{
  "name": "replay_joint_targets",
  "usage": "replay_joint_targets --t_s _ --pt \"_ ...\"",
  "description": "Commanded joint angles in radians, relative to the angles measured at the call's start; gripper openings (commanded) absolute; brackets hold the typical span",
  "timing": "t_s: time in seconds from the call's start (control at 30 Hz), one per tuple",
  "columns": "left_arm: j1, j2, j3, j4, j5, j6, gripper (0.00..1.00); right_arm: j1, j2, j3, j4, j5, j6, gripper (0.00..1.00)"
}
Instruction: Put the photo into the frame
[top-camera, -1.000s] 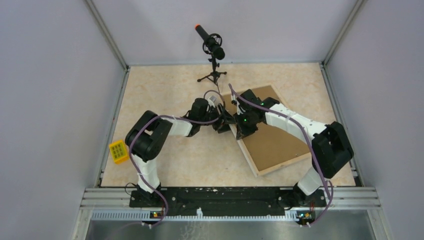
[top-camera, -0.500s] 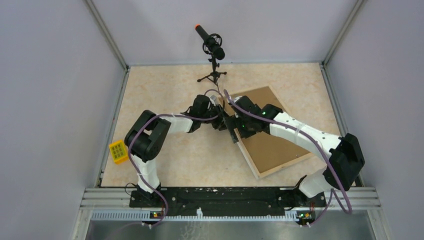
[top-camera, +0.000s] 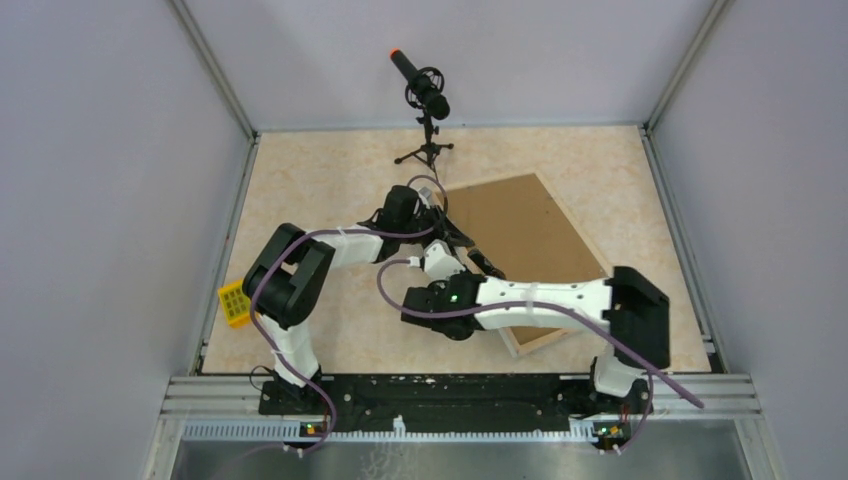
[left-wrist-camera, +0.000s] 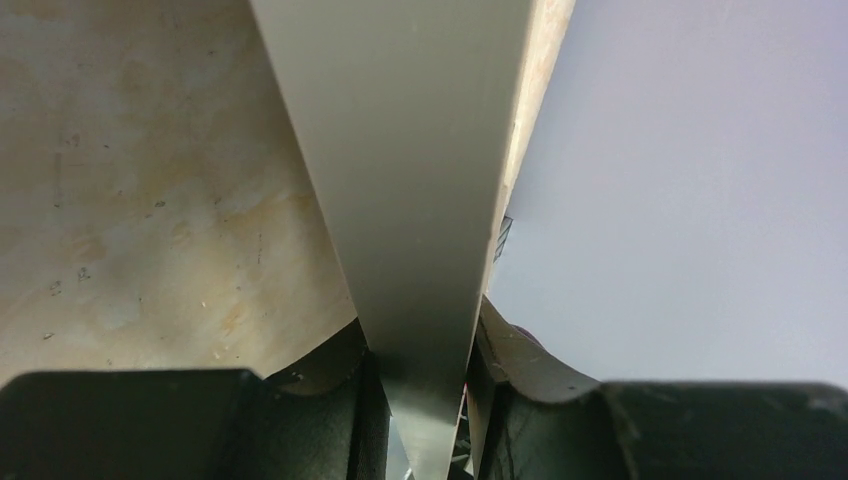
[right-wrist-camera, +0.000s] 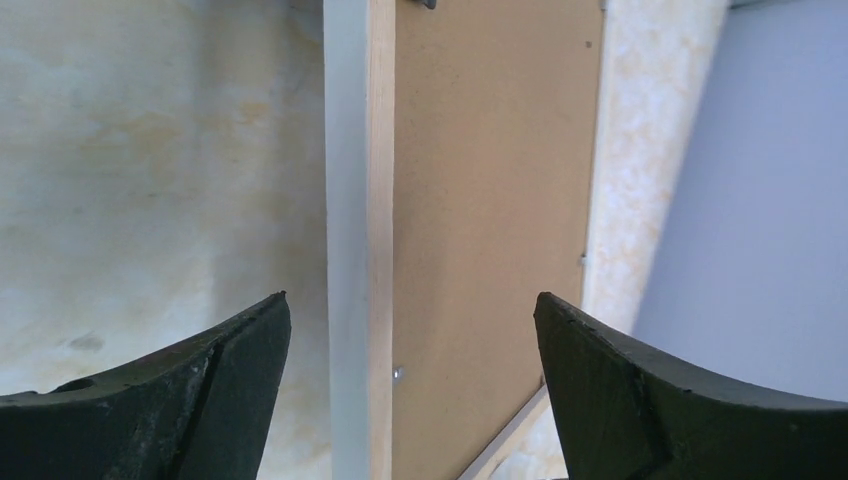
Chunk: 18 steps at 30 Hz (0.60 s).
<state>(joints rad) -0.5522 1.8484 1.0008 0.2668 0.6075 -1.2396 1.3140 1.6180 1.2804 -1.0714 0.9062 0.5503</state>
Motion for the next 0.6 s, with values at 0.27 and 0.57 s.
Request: replay_joint_targets --t_s 0.27,0.57 --pt "0.011 -0.074 0.038 0.062 0.06 -0.033 0.18 0.05 0.323 0.087 -0.349 0.302 0.408 0.81" --pt "0.015 -0.084 0.015 0.087 0.069 -0.046 0.18 0.05 0.331 0.072 -0.261 0.275 0.326 0.43"
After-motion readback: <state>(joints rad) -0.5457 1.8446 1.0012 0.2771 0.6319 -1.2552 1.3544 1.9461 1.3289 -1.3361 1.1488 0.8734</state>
